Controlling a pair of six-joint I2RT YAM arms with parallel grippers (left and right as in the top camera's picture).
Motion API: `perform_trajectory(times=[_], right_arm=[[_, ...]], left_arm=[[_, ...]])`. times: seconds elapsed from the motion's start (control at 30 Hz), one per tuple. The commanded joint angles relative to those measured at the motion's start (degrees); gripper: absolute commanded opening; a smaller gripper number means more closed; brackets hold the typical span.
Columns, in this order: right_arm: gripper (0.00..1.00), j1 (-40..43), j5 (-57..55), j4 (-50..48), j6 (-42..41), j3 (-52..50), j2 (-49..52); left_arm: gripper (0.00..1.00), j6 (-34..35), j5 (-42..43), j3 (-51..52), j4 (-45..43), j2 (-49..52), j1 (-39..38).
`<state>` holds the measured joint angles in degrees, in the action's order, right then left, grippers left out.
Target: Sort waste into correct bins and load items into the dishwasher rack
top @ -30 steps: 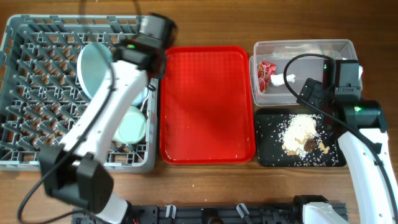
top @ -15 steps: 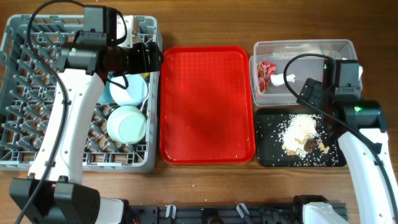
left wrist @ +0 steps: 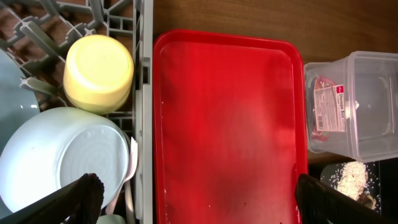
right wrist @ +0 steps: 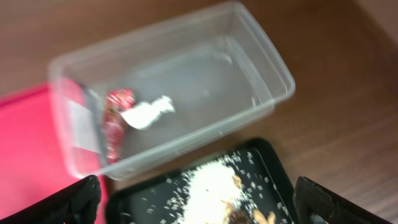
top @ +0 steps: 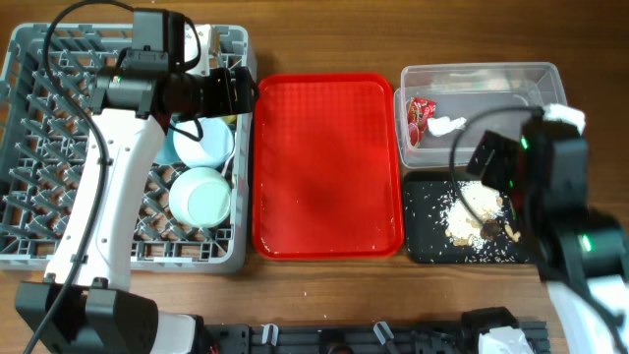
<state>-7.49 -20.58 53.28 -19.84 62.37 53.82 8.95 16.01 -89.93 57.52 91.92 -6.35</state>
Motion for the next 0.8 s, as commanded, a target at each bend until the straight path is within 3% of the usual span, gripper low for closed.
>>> perform_trajectory(times=[0.0, 0.13, 0.27, 0.4, 0.43, 0.53, 0.67, 0.77], right_arm=[[1.0, -6.0, 0.2, -0.1, 0.3, 0.7, -10.5], [1.0, -12.0, -3.9, 0.2, 0.3, 0.7, -19.2], [1.0, -12.8, -3.5, -3.4, 0.1, -1.6, -28.5], [0.99, -12.8, 0.5, -27.8, 0.3, -17.7, -41.6], [1.0, -12.8, 2.2, -38.7, 0.3, -25.5, -46.0], [1.0, -12.3, 6.7, -59.1, 0.3, -41.6, -52.1], [1.0, -12.2, 7.6, -69.9, 0.1, -56.8, -53.7], [1.0, -12.2, 7.7, -68.4, 0.1, -62.1, -53.6]], left_arm=[[1.0, 0.5, 0.9, -0.1, 0.0, -0.3, 0.4], [1.0, 0.5, 0.9, -0.1, 0.0, -0.3, 0.4], [1.0, 0.5, 0.9, -0.1, 0.0, -0.3, 0.3], [1.0, 0.5, 0.9, -0.1, 0.0, -0.3, 0.4], [1.0, 0.5, 0.9, -0.1, 0.0, -0.3, 0.4], [1.0, 0.5, 0.9, -0.1, 0.0, -0.3, 0.4], [1.0, 0.5, 0.9, -0.1, 0.0, -0.3, 0.4], [1.0, 0.5, 0.9, -0.1, 0.0, -0.3, 0.4]])
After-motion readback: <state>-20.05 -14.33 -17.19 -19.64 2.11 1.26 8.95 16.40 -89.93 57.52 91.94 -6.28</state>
